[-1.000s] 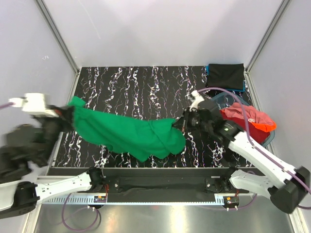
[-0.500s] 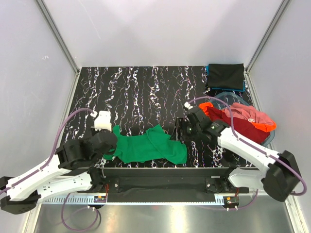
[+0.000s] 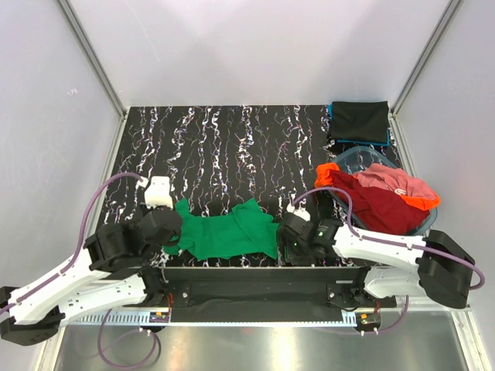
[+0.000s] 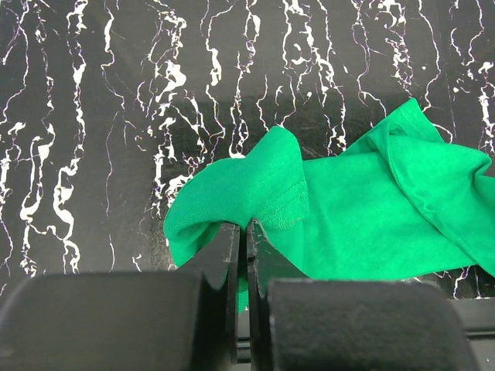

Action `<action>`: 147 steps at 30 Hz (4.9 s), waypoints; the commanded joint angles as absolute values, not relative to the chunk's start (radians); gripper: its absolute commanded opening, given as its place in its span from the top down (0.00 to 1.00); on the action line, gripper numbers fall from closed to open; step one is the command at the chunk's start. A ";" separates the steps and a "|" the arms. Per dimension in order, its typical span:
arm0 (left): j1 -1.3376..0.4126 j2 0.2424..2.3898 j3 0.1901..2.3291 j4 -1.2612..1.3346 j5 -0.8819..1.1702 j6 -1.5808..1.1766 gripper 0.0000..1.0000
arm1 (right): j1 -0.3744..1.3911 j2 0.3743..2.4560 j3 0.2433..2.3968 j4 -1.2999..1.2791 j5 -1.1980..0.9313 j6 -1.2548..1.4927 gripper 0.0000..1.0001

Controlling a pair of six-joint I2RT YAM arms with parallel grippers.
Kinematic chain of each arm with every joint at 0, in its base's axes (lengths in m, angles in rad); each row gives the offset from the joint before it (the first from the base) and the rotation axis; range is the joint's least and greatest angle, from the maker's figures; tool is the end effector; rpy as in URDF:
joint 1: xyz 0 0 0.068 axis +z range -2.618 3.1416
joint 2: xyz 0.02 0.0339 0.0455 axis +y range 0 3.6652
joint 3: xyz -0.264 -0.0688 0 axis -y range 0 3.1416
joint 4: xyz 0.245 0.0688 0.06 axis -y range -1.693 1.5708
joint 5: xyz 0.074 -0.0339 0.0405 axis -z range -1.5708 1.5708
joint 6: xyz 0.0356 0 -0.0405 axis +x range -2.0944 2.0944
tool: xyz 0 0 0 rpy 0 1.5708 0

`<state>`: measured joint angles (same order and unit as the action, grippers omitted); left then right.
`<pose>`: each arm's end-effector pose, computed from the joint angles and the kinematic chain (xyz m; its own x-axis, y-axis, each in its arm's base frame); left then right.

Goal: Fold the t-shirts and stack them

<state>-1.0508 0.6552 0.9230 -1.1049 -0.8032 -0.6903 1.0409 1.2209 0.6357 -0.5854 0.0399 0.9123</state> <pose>0.0705 -0.0716 0.3237 -0.5158 0.0110 -0.8566 0.0451 0.9989 -0.0143 0.1071 0.1801 0.1753 -0.9605 -0.0762 -0.2675 -0.1546 0.9458 0.2857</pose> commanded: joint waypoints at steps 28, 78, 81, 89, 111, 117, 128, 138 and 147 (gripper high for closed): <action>-1.043 0.621 1.182 -1.081 -0.859 -0.586 1.00 | 1.078 1.159 0.938 -0.792 0.335 0.720 1.00; -0.989 0.526 1.154 -1.060 -0.577 -0.459 0.97 | 1.034 1.027 0.842 -0.723 0.296 0.933 0.15; -0.989 0.520 1.088 -1.062 -0.528 -0.485 0.97 | 1.034 1.189 0.995 -0.712 0.314 0.793 0.08; -0.989 0.448 1.179 -1.163 -0.457 -0.549 1.00 | 0.850 1.603 1.334 -0.624 0.127 0.551 0.08; -0.989 0.310 1.469 -1.414 -0.503 -0.604 0.99 | 0.813 1.907 1.259 -0.584 0.078 0.568 0.19; -0.989 0.304 1.462 -1.431 -0.506 -0.618 1.00 | 0.795 1.867 1.226 -0.545 0.101 0.560 0.21; -0.989 0.298 1.381 -1.410 -0.546 -0.626 1.00 | 0.778 1.907 1.166 -0.469 0.006 0.555 0.99; -0.992 0.568 1.406 -1.012 -0.744 -0.364 1.00 | 0.637 1.784 1.496 -0.618 -0.028 0.398 1.00; -0.991 0.916 1.949 -0.808 -0.709 -0.008 1.00 | 0.535 1.728 2.203 -0.963 0.058 0.295 1.00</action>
<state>-0.9913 0.9237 1.7844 -0.9649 -0.7261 -0.1577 0.5285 1.8408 2.1338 -0.8097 0.0082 0.3473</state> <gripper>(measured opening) 0.024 0.022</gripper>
